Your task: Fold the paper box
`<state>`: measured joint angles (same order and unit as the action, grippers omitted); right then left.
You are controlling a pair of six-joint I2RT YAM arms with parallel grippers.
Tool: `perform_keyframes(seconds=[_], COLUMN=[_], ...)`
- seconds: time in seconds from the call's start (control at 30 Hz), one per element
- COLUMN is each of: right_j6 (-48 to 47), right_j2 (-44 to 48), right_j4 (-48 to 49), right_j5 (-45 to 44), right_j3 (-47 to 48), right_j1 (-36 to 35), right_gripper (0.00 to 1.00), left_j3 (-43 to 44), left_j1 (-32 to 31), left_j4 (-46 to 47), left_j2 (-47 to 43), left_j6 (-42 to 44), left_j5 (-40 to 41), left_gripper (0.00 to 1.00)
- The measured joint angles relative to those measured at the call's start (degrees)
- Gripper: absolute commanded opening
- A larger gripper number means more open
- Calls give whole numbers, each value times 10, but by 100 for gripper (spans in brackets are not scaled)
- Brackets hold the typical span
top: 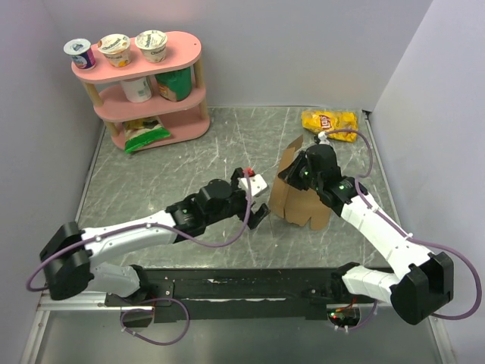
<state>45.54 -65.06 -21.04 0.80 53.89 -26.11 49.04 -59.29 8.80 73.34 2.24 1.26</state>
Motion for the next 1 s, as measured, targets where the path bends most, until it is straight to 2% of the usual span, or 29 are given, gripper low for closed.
perform_keyframes(seconds=[0.17, 0.5, 0.63, 0.7, 0.87, 1.0], right_j6=[2, 21, 25, 25, 10, -5], right_j2=[9, 19, 19, 19, 21, 22], right_j4=[7, 31, 41, 44, 36, 12], right_j5=[10, 21, 16, 10, -5, -5], right_j3=[-5, -24, -31, -33, -31, -23], right_j1=[0, 0, 1, 2, 1, 1], right_gripper=[0, 0, 0, 0, 0, 0], left_j3=[14, 31, 40, 42, 22, -5], left_j1=[1, 2, 0, -1, -2, 0], left_j4=[25, 89, 100, 103, 123, 133], left_j2=[58, 118, 144, 151, 145, 136], left_j6=[22, 40, 41, 40, 27, 11], left_j5=[-2, 24, 27, 28, 35, 44], left_gripper=[99, 97, 85, 85, 77, 77])
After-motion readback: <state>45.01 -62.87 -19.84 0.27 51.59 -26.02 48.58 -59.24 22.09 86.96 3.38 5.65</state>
